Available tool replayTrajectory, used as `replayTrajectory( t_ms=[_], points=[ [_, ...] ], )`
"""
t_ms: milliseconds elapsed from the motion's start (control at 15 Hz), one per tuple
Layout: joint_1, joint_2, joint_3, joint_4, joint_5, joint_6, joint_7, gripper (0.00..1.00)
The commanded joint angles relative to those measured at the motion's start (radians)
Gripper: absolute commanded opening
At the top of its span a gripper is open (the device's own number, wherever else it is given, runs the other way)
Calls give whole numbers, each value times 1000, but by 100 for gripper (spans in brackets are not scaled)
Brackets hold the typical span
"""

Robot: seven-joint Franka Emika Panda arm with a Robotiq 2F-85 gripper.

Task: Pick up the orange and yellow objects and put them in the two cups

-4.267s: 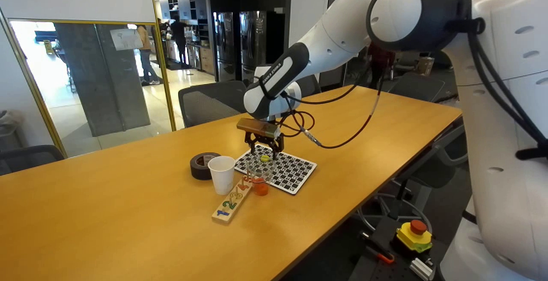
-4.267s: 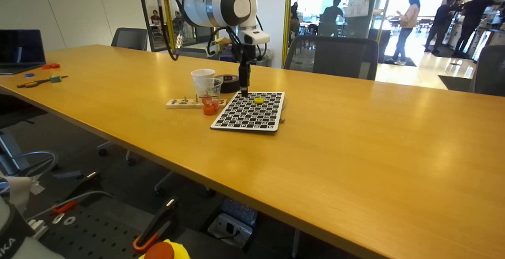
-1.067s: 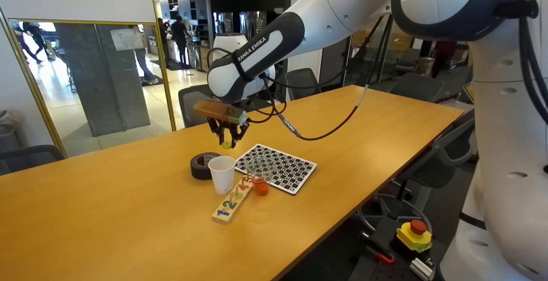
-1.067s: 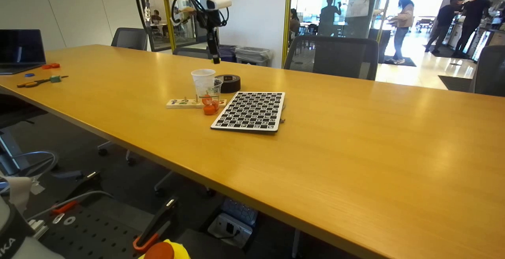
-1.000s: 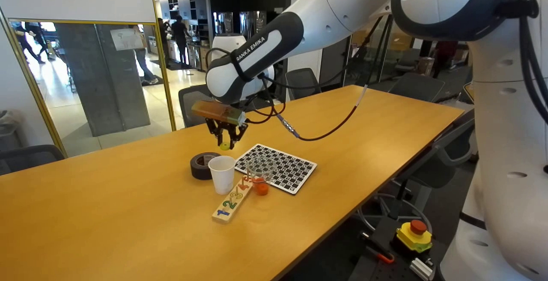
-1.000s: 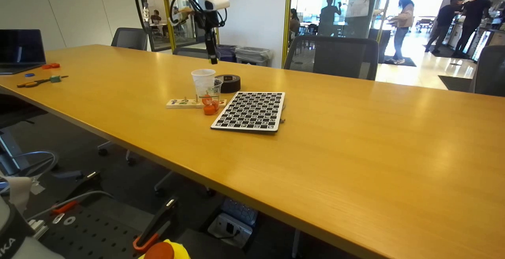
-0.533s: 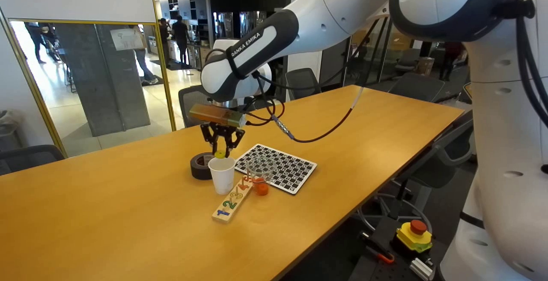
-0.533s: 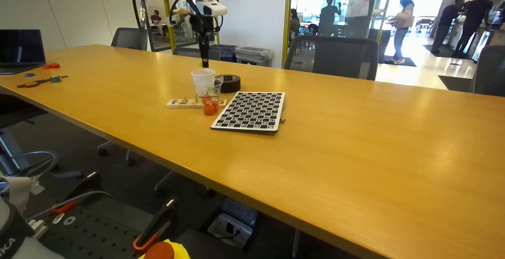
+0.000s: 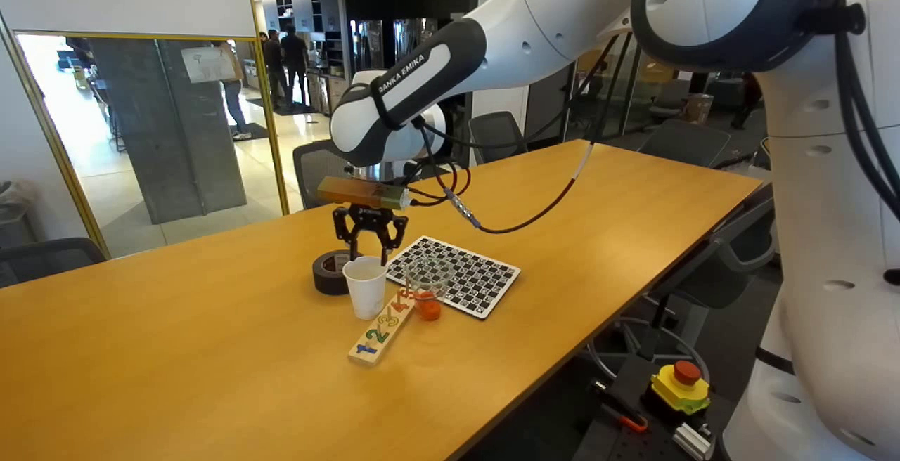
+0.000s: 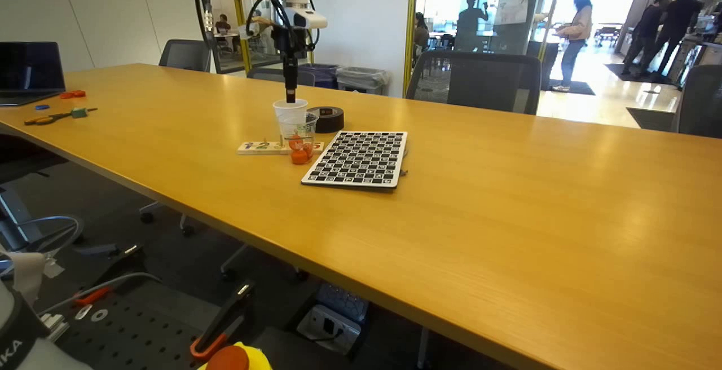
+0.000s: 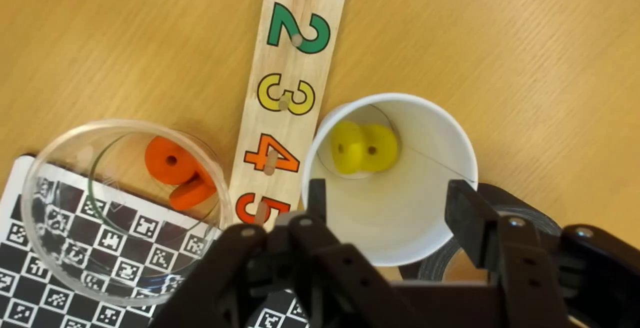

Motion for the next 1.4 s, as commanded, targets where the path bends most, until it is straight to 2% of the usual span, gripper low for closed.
replayTrajectory(
  t_ms=[0,67,400,1000,1333],
  points=[
    [3,-26,2,10,-2,-47,-10,97],
    [5,-58,5,-16,-6,-50,-22,100],
    [21,-286,24,-170,-67,-170,-108,100],
    [9,-788,100,-574,-49,-308,-533,100],
    [24,-1021,137,-761,-23,-359,-655,100]
  ],
)
